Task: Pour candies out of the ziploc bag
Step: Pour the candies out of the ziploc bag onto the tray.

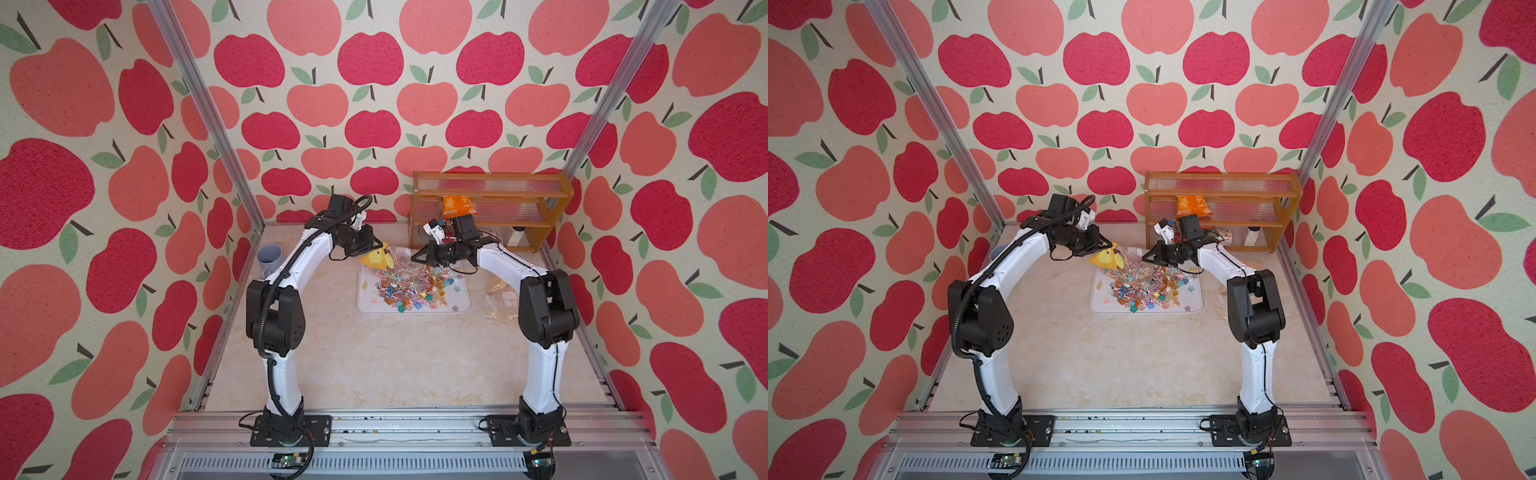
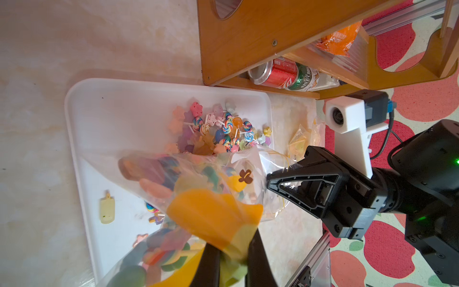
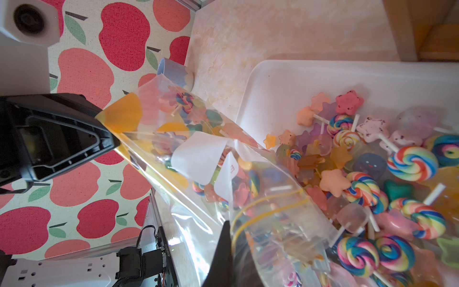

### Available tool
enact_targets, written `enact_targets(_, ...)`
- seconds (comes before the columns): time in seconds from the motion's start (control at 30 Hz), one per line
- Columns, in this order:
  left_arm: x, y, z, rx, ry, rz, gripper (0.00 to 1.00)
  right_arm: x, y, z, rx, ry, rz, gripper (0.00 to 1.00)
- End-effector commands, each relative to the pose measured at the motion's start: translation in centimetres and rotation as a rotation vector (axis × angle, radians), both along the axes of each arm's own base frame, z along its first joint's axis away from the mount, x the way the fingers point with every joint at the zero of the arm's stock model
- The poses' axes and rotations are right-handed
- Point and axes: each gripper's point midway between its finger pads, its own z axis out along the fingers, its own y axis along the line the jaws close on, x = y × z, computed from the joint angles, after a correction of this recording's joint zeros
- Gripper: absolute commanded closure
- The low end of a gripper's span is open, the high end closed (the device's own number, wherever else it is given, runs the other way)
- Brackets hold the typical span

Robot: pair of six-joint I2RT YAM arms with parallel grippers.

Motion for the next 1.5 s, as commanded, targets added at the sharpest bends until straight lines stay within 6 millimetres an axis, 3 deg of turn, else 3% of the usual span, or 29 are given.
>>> enact_targets(0.0,2.7,2.0,3.8,-0.001,-0.138,0.045,1.00,0.9,-0.8,-0.9,-0.020,0.037,-0.037,1.00)
enact_targets(0.37,3.1,2.0,5.4,-0.004,-0.161,0.038,1.00,1.0,0.4,0.1,-0.003,0.027,-0.018,1.00)
enact_targets(0.7,3.1,3.0,6.0,0.003,-0.174,0.052,1.00,0.5,1.7,-1.4,-0.006,0.052,0.007,1.00)
enact_targets(1.47,3.1,4.8,7.8,0.012,-0.208,0.076,1.00,0.1,3.5,-2.7,0.002,0.077,0.027,1.00)
